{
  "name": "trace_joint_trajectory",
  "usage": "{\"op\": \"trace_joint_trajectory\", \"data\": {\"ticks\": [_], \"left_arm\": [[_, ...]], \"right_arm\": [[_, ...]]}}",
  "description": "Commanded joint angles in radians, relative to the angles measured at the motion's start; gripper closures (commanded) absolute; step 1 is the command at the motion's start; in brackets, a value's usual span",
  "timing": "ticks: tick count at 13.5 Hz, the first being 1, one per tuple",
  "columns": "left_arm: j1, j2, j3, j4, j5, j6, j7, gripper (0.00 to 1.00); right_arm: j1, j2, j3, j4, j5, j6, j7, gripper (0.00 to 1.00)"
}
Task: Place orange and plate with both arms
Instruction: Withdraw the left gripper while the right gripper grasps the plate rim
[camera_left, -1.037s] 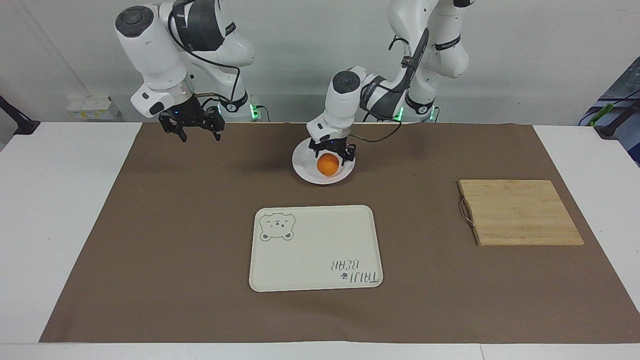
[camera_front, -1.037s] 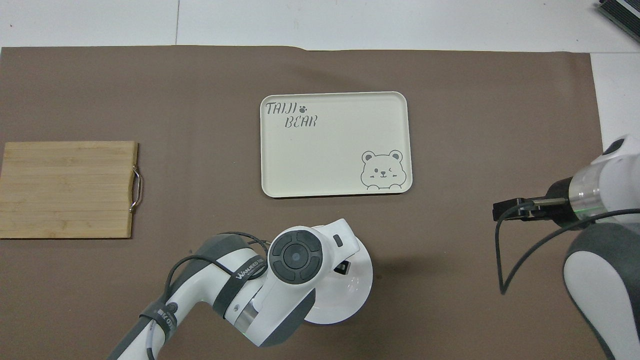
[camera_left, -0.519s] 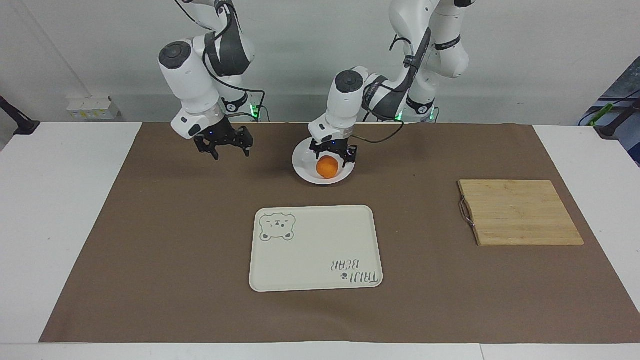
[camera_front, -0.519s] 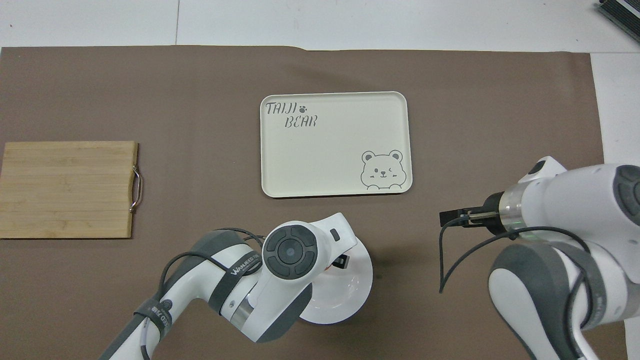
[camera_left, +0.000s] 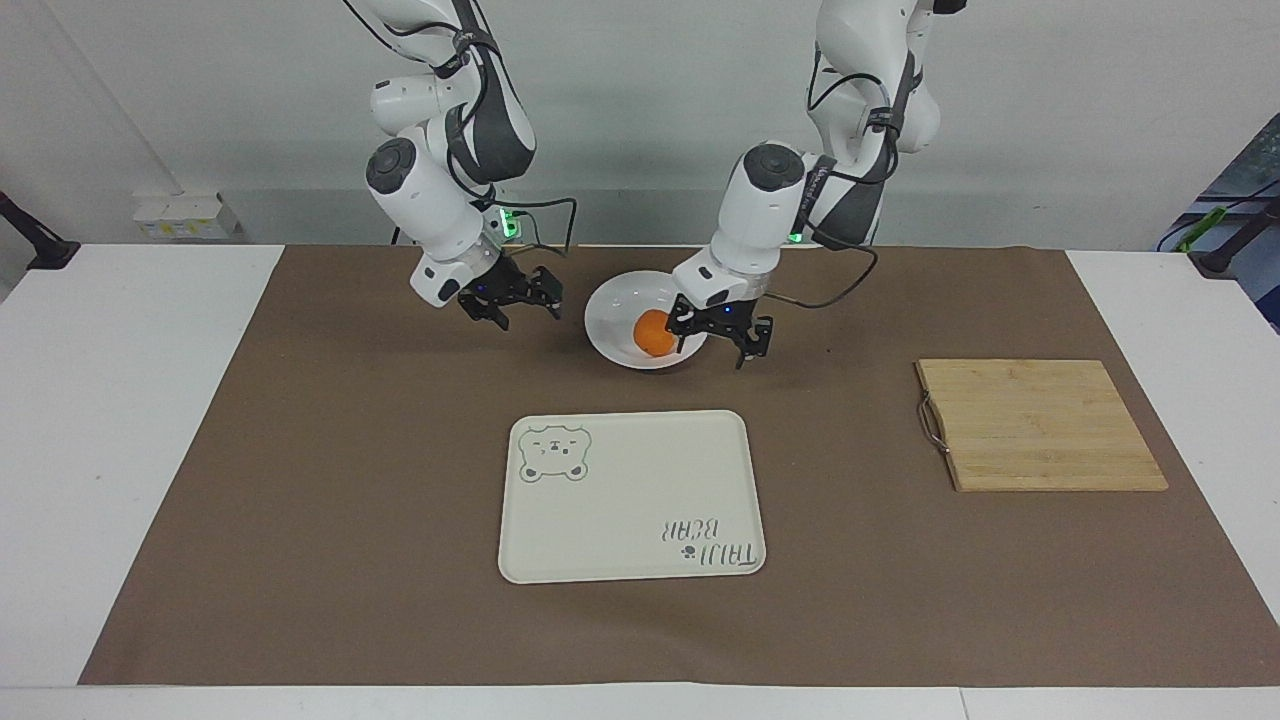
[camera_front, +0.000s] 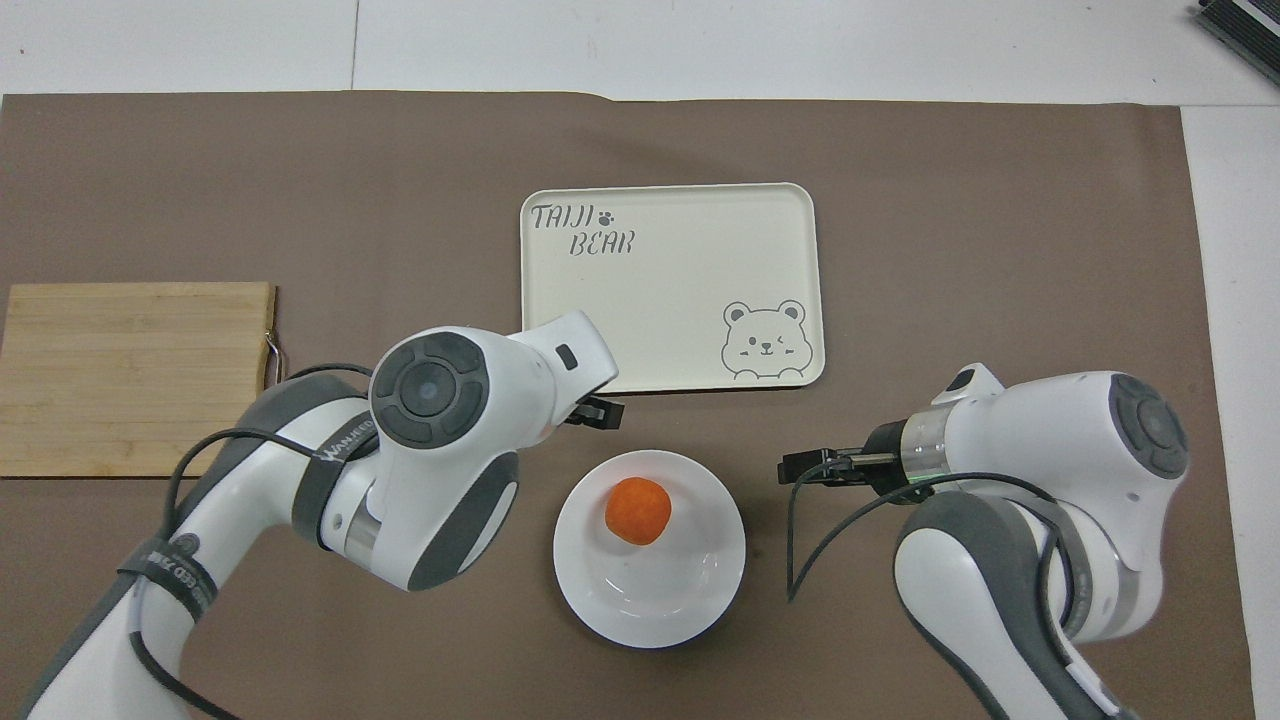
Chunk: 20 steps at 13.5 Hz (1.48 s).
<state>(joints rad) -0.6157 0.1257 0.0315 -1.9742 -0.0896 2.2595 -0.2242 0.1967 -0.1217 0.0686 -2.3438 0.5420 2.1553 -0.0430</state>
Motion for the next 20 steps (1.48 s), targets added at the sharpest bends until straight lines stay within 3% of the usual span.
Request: {"op": "trace_joint_trajectory", "data": {"ticks": [1,6,8,10,13,16,20], "left_arm": [[0.069,-0.012,-0.008,0.096,0.025,-0.089,0.037,0.00],[0.227,-0.015,-0.007,0.268,0.033,-0.268,0.201,0.00],[0.279,-0.017,-0.007,0.310,0.097,-0.313,0.247,0.00],[0.336,-0.035,-0.005,0.334,0.120,-0.348,0.302,0.00],[0.428,-0.089,-0.002,0.334,0.113,-0.425,0.390,0.00],[0.507,-0.139,-0.002,0.333,0.110,-0.497,0.442,0.00],[0.553,-0.155,-0.001,0.334,0.106,-0.537,0.470,0.00]], "right_arm": [[0.010,0.033,-0.004,-0.028,0.146,0.018,-0.122,0.00],[0.021,0.094,-0.004,-0.097,0.439,0.012,-0.414,0.00],[0.021,0.143,-0.004,-0.109,0.525,-0.001,-0.579,0.00],[0.023,0.157,-0.004,-0.123,0.541,-0.014,-0.600,0.00],[0.035,0.146,-0.004,-0.134,0.549,-0.051,-0.615,0.17],[0.058,0.145,-0.004,-0.143,0.596,-0.052,-0.627,0.27],[0.087,0.145,-0.004,-0.160,0.604,-0.037,-0.620,0.29]]}}
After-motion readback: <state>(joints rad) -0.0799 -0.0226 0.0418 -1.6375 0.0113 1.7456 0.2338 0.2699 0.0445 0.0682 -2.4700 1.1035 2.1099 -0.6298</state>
